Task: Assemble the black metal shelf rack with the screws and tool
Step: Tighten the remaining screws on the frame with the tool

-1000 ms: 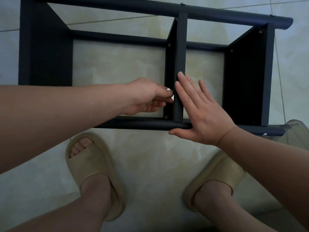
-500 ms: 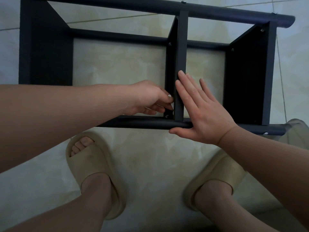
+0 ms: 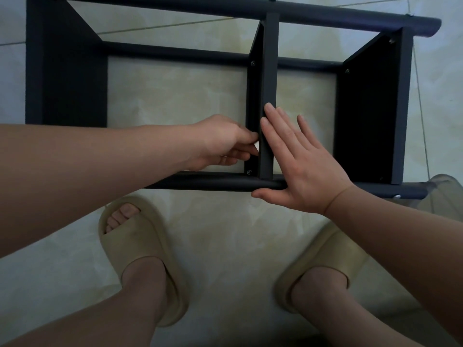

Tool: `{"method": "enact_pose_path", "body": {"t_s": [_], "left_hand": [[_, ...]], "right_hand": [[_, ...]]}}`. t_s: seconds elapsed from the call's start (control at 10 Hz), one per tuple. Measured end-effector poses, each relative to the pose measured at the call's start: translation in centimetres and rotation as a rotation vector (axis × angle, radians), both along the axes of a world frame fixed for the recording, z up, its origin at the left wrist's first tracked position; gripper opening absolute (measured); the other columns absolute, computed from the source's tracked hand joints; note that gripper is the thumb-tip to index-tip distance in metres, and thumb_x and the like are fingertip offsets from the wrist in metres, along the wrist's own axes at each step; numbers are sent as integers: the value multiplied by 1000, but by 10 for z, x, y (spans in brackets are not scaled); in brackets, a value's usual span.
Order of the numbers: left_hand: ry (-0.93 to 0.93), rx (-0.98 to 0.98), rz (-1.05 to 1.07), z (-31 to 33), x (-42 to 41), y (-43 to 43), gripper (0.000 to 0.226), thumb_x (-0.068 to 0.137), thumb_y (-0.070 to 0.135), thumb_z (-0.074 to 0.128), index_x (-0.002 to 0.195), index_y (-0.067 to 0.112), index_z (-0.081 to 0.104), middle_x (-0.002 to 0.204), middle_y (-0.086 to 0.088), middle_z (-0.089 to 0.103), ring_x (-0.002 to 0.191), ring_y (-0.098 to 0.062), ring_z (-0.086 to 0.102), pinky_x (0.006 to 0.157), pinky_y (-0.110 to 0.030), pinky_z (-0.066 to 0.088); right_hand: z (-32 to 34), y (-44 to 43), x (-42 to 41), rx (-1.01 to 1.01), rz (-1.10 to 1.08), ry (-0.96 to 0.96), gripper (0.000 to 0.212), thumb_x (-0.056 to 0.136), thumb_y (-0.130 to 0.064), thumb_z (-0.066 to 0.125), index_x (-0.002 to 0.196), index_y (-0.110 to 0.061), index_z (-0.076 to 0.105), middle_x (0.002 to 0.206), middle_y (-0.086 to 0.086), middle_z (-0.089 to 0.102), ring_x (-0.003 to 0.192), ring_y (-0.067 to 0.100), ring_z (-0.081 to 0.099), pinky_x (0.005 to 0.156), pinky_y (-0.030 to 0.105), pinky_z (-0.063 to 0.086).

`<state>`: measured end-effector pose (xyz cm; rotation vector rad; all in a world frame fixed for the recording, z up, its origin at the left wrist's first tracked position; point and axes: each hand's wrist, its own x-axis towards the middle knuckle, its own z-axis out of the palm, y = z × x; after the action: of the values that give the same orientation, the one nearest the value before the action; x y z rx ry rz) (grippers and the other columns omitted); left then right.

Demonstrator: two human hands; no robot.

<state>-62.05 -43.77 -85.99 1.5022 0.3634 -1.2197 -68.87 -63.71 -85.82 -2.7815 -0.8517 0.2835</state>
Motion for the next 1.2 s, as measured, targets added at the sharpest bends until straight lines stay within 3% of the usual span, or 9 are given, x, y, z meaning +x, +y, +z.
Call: {"method": "enact_pose_path", "body": {"t_s": [0.5, 0.9, 1.2], "left_hand": [[11, -9, -197, 3, 14, 9, 12, 102, 19, 54, 95, 14, 62, 85, 2, 77, 72, -6, 67, 72, -22, 50], [-56, -28, -396, 3, 17, 23, 15, 101, 15, 54, 90, 16, 65, 89, 4, 77, 76, -2, 67, 75, -24, 49], [-99, -39, -541, 7, 13, 28, 16, 100, 12, 55, 91, 17, 67, 96, 3, 77, 91, -8, 70, 84, -28, 50]], "right_hand": [[2, 0, 1, -24, 2, 24, 110, 90, -77, 43, 159, 3, 16, 168, 19, 6, 157, 33, 8, 125, 57, 15], [-1, 0, 0, -15, 3, 7, 110, 90, -77, 44, 159, 3, 16, 169, 19, 6, 157, 33, 8, 125, 57, 15], [-1, 0, -1, -14, 4, 8, 109, 90, -77, 44, 159, 3, 16, 169, 19, 7, 157, 33, 8, 125, 56, 15]]}}
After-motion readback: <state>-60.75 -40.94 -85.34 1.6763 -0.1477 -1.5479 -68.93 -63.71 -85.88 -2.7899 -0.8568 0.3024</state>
